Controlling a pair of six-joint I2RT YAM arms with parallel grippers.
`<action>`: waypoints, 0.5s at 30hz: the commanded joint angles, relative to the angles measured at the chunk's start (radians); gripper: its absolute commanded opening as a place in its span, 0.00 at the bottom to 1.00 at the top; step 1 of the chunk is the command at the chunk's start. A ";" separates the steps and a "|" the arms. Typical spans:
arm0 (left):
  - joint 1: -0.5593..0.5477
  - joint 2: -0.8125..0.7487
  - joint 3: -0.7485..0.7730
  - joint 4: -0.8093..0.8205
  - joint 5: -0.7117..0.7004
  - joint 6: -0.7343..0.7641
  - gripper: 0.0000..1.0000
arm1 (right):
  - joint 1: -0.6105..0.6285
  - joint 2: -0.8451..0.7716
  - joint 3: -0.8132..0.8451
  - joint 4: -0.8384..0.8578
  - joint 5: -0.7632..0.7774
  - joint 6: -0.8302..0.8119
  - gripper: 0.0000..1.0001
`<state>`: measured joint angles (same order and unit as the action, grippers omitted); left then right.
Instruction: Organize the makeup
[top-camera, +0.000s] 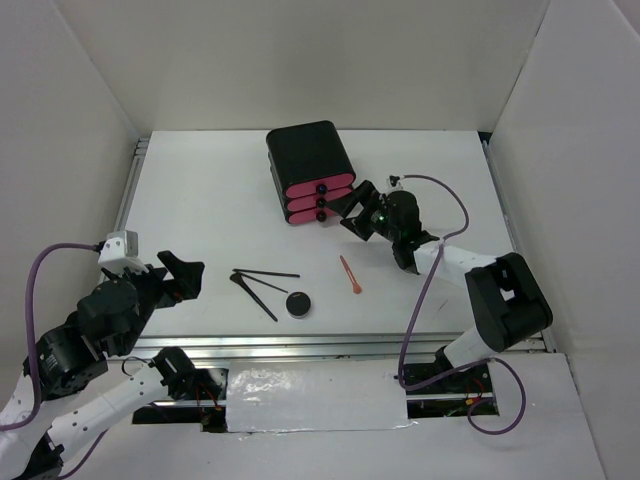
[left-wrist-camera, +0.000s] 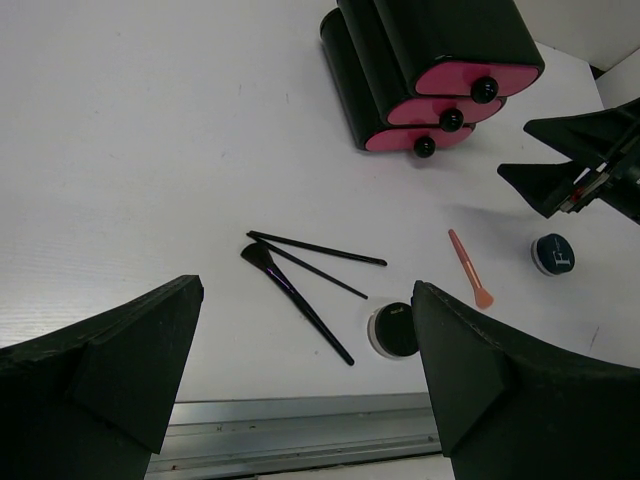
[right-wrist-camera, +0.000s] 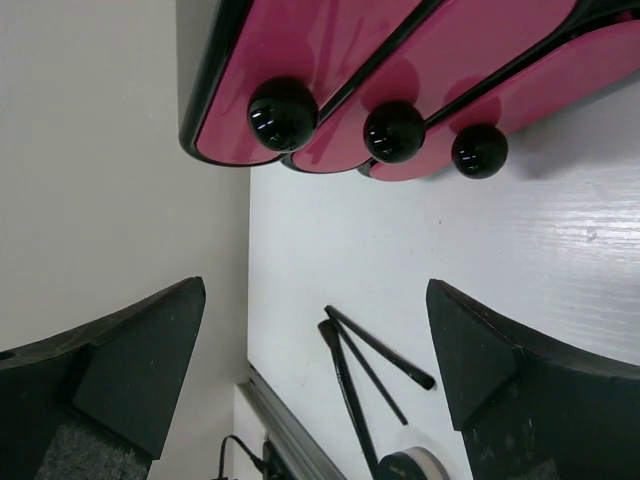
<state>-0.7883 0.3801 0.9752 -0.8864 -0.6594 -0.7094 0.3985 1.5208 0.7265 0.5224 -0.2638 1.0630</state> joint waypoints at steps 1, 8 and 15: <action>-0.005 0.011 0.005 0.021 -0.026 -0.002 0.99 | -0.003 -0.021 0.056 0.019 -0.052 -0.011 0.99; -0.006 0.006 0.003 0.021 -0.028 -0.002 0.99 | -0.001 0.133 0.143 0.114 -0.092 0.058 0.74; -0.005 0.003 0.003 0.024 -0.022 0.002 0.99 | 0.005 0.156 0.103 0.194 -0.042 0.121 0.70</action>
<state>-0.7883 0.3824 0.9752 -0.8879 -0.6689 -0.7109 0.3988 1.6779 0.8417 0.6003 -0.3225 1.1545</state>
